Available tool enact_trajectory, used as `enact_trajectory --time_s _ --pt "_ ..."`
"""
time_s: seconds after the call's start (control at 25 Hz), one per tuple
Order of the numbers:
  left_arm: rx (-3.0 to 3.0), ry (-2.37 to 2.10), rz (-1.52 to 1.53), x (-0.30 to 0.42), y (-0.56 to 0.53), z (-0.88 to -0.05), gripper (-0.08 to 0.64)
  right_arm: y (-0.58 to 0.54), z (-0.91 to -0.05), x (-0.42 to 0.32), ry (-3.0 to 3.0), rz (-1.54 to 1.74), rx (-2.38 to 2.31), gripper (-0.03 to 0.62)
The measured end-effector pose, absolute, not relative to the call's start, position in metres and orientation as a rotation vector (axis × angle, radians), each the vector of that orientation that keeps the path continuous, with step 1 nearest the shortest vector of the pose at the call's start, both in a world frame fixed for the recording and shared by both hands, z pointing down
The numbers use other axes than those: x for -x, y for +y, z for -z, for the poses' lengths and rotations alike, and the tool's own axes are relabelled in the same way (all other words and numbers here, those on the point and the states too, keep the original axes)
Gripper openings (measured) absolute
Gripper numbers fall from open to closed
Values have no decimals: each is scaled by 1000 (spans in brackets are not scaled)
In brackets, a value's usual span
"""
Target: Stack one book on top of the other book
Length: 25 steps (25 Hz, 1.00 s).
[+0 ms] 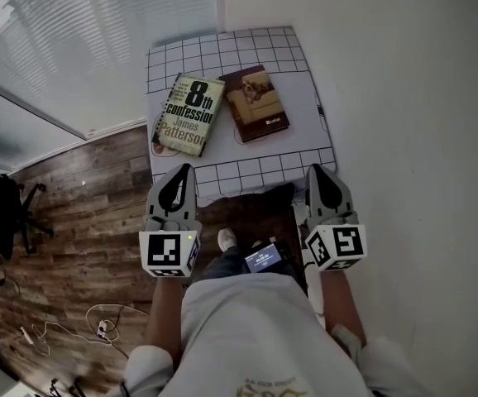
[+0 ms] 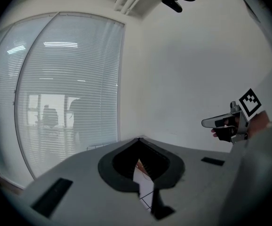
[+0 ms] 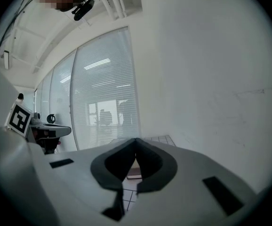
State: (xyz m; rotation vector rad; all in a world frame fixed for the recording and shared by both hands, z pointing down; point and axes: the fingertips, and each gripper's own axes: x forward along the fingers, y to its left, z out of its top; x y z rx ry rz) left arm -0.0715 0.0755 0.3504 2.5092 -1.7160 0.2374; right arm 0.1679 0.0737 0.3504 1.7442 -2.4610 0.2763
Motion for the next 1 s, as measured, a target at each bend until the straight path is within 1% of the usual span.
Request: enact_trajectory --time_s 0.28,0.64,1.0 --pt "-2485 -1716 -226 63 44 -354 9 46 -349 -172 -2475 -289 -1713 8" --pt "-2438 -1773 -258 58 -14 -354 9 -25 -351 -176 -2506 -313 -1638 8" --pt "-2366 -1789 -311 54 -59 -378 9 -80 -375 -177 -2514 -372 -1567 8"
